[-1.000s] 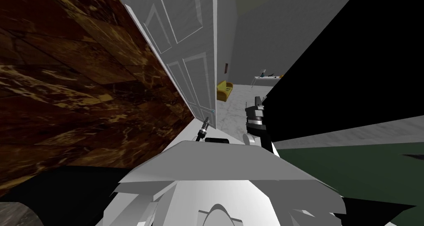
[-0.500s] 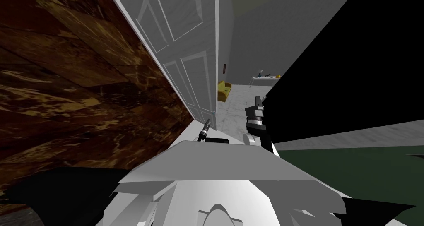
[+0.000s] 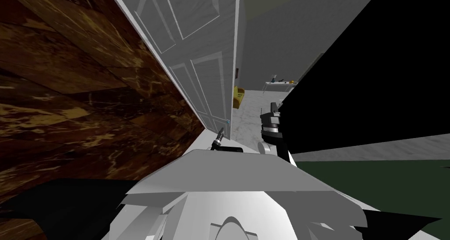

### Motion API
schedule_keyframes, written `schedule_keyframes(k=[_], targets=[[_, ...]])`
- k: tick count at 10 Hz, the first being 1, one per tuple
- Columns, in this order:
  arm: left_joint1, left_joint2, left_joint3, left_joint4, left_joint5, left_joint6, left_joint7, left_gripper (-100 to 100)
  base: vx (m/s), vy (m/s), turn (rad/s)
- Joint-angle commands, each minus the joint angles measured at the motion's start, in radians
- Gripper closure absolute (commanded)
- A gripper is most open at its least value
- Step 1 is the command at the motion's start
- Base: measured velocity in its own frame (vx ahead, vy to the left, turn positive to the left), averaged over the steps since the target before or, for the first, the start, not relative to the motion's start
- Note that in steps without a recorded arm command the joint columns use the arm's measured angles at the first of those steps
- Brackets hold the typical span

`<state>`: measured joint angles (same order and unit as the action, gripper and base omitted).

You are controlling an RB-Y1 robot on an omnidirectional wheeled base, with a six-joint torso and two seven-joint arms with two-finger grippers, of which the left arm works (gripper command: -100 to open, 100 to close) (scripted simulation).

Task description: Push the door open

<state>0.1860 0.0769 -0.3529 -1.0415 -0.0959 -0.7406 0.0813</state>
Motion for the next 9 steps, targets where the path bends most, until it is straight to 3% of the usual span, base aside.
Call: schedule_keyframes(k=[1,5,9], targets=[[-0.003,0.0,0.003,0.008,0.001,-0.005,-0.001,-100,0.164,-0.036,-0.024],[-0.013,-0.008,0.015,0.041,0.006,-0.025,-0.007,-100,0.185,-0.092,-0.03],[-0.016,-0.015,0.019,0.056,0.008,-0.035,-0.009,-100,0.171,-0.048,-0.014]])
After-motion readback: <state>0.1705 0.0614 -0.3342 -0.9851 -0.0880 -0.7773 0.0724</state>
